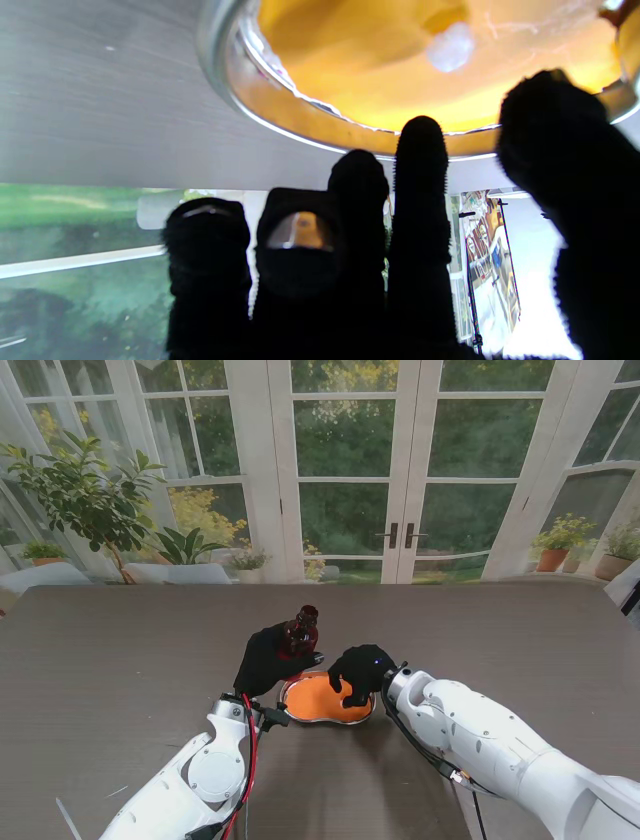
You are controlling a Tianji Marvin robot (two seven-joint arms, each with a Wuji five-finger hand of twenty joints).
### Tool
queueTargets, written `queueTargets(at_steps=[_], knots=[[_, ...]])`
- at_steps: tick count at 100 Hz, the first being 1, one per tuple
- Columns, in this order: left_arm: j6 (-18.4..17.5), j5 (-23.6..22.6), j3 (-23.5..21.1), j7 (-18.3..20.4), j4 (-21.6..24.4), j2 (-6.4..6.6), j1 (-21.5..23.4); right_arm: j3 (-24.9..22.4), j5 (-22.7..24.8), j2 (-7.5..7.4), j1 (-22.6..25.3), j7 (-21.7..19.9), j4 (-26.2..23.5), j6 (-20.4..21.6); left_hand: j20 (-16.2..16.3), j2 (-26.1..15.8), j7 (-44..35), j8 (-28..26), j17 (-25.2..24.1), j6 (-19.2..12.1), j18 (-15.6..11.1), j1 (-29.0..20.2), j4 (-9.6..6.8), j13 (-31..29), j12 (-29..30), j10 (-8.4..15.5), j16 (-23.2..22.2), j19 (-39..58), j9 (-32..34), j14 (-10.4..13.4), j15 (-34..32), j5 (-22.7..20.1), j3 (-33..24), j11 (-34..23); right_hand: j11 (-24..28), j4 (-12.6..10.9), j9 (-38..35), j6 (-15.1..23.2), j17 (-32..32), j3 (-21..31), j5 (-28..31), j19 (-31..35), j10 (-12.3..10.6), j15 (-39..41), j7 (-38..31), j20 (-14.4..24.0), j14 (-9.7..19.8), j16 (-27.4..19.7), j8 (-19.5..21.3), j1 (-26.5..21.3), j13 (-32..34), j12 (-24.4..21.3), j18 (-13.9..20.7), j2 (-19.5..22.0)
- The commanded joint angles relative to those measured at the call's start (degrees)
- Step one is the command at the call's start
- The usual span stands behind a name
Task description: Collect the cotton balls from the tray into a sample bottle
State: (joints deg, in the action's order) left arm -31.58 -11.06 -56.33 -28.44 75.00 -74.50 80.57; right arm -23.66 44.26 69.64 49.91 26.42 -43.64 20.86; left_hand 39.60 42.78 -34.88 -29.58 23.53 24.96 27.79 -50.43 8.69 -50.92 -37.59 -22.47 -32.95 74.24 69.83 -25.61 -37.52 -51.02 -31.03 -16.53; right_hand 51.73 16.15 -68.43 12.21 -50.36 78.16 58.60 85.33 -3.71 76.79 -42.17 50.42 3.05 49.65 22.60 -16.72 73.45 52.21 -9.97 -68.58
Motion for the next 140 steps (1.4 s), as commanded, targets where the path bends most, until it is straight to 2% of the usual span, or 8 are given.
queueTargets(at_steps=[1,27,66,110,119,126,140], knots=[[0.11,0.08,-0.17,0.85,0.34,-0.17,0.18,0.73,-0.03,0.81,-0.34,-0.06,1.21,-0.01,0.50,-12.82,-6.94,-0.40,-0.46,-20.35,-3.25,-9.21,1.16,-1.20,0.48,9.80,-0.03,2.46,4.98,3.54,-0.86,-10.17,-16.66,-1.35,1.63,-1.73,-2.42,0.09,-1.02,3.07,1.24,3.36,-1.44,2.33,0.55,0.19,2.10,0.82,0.03,1.43,2.19,1.17,-0.66,-3.65],[-0.05,0.25,-0.15,0.81,0.13,-0.24,0.13,3.35,-1.02,2.53,-1.47,2.33,4.86,-0.08,0.54,-12.83,-6.96,-0.39,-0.43,-20.19,-3.17,-9.23,1.17,-1.09,0.53,9.64,-0.04,2.48,5.01,3.34,-0.83,-10.20,-16.71,-1.37,1.45,-1.66,-2.89,-0.12,-1.38,3.26,1.67,3.72,-1.41,2.89,0.35,0.16,2.22,0.94,0.11,1.62,2.19,1.40,-0.78,-3.97],[-0.16,0.37,-0.13,0.77,-0.05,-0.30,0.04,4.12,-0.56,2.21,-1.68,1.90,4.82,-0.12,0.57,-12.81,-6.99,-0.35,-0.41,-20.06,-3.15,-9.18,1.25,-1.14,0.58,9.61,-0.07,2.50,5.07,3.34,-0.87,-10.20,-16.76,-1.45,1.30,-1.59,-2.91,-0.19,-1.39,3.20,2.36,3.82,-1.45,3.09,0.26,0.05,2.27,0.92,0.15,1.75,2.19,1.60,-0.90,-4.31],[-0.43,0.61,-0.13,0.70,-0.27,-0.39,-0.07,5.23,-0.47,2.63,-2.17,2.51,5.69,-0.86,0.60,-12.73,-7.07,-0.30,-0.33,-19.92,-3.04,-9.12,1.35,-1.20,0.65,9.32,-0.09,2.52,5.19,3.13,-0.89,-10.22,-16.91,-1.53,1.45,-1.52,-4.22,-1.39,-2.03,3.20,3.78,4.30,-1.56,4.41,0.26,-0.02,2.21,1.40,-0.22,0.79,2.17,1.63,-0.98,-3.59],[-0.44,0.69,-0.12,0.73,-0.29,-0.40,-0.07,5.39,-0.58,2.68,-2.25,2.28,5.79,-0.89,0.60,-12.72,-7.06,-0.27,-0.29,-19.81,-3.06,-9.10,1.38,-1.24,0.68,9.32,-0.09,2.52,5.16,3.07,-0.87,-10.17,-16.94,-1.53,1.45,-1.07,-4.29,-1.40,-2.11,3.00,3.89,4.40,-1.58,4.59,0.43,-0.03,2.30,1.45,-0.72,0.54,2.18,1.65,-0.96,-3.40],[-0.45,0.77,-0.07,0.77,-0.33,-0.41,-0.10,5.56,-0.65,2.76,-2.31,2.27,5.97,-0.89,0.61,-12.65,-7.10,-0.27,-0.28,-19.77,-3.02,-9.11,1.40,-1.24,0.70,9.43,-0.09,2.53,5.20,3.08,-0.86,-10.18,-16.91,-1.54,1.45,1.47,-4.58,-1.50,-2.22,2.73,3.97,4.56,-1.59,4.93,-0.44,-0.15,2.25,1.51,-3.64,-0.22,2.16,1.70,-1.00,-3.28],[-0.49,0.86,-0.03,0.85,-0.40,-0.41,-0.14,6.02,-0.87,3.02,-2.47,2.25,6.49,-0.87,0.62,-12.62,-7.10,-0.20,-0.24,-19.86,-2.94,-9.07,1.43,-1.28,0.74,9.39,-0.08,2.54,5.25,3.16,-0.84,-10.18,-16.97,-1.58,1.44,2.22,-4.76,-1.44,-2.34,2.76,3.87,4.65,-1.62,5.21,-0.88,-0.16,2.23,1.61,-4.64,-0.56,2.17,1.69,-0.93,-3.16]])
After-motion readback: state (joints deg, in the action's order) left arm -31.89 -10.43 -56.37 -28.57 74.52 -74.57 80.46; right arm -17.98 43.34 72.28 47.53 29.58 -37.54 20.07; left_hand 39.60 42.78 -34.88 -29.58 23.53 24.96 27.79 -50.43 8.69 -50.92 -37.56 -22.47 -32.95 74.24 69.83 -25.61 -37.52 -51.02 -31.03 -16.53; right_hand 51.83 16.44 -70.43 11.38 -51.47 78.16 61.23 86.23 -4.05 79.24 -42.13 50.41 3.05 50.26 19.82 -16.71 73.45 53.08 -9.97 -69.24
